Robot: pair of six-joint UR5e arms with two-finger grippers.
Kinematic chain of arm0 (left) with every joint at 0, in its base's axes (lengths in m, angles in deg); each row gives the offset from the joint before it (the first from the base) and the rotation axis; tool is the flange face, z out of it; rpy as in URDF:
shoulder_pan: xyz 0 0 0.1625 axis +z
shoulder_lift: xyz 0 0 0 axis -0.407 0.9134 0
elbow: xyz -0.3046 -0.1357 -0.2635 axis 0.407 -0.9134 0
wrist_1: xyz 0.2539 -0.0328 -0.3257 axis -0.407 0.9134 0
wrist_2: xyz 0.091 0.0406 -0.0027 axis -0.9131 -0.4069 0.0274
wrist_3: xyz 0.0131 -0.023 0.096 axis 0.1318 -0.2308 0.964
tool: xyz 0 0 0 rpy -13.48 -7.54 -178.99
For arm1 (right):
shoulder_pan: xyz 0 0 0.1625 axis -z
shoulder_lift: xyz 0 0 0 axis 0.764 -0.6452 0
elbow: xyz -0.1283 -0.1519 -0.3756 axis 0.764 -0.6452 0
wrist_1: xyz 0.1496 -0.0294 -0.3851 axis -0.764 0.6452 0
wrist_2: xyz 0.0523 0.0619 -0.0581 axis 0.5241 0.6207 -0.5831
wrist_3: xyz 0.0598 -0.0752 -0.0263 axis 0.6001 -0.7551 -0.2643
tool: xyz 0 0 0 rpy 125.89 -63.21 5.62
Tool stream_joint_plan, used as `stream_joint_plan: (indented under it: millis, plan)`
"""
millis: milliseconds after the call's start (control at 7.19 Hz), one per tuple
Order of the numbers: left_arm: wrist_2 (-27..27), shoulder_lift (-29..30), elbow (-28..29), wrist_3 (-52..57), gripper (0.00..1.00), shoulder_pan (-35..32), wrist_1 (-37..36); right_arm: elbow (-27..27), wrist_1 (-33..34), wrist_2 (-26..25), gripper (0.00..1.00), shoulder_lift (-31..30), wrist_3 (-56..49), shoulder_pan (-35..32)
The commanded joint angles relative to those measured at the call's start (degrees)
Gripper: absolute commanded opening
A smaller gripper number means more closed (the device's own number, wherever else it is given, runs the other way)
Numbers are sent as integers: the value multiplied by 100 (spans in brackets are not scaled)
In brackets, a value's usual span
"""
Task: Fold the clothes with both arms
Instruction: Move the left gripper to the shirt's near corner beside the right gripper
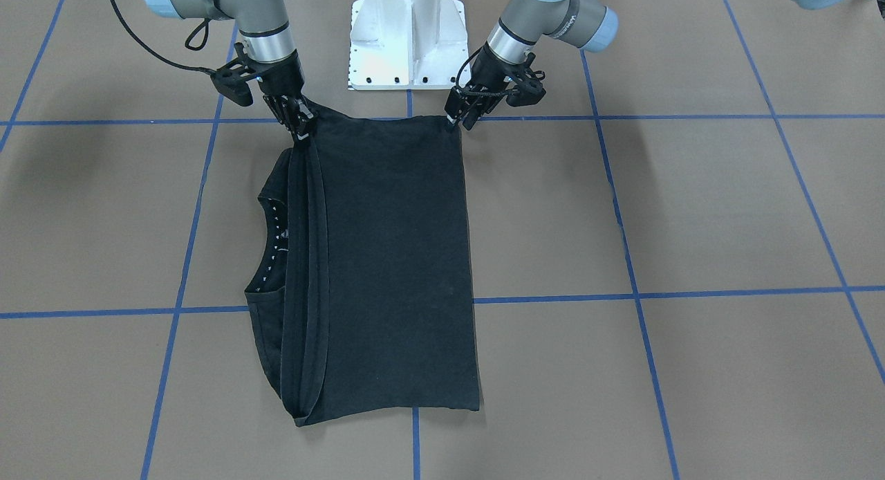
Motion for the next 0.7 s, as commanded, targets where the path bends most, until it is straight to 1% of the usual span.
stream_joint_plan:
  millis: [0,278,556]
  plan:
    - [1,-5,6,0,59,58,0,2,0,9,0,0,0,9]
    - [-8,-5,6,-96,57,119,0,11,0,9,0,0,0,0]
    - [-8,4,6,-123,53,173,0,11,0,70,0,0,0,0]
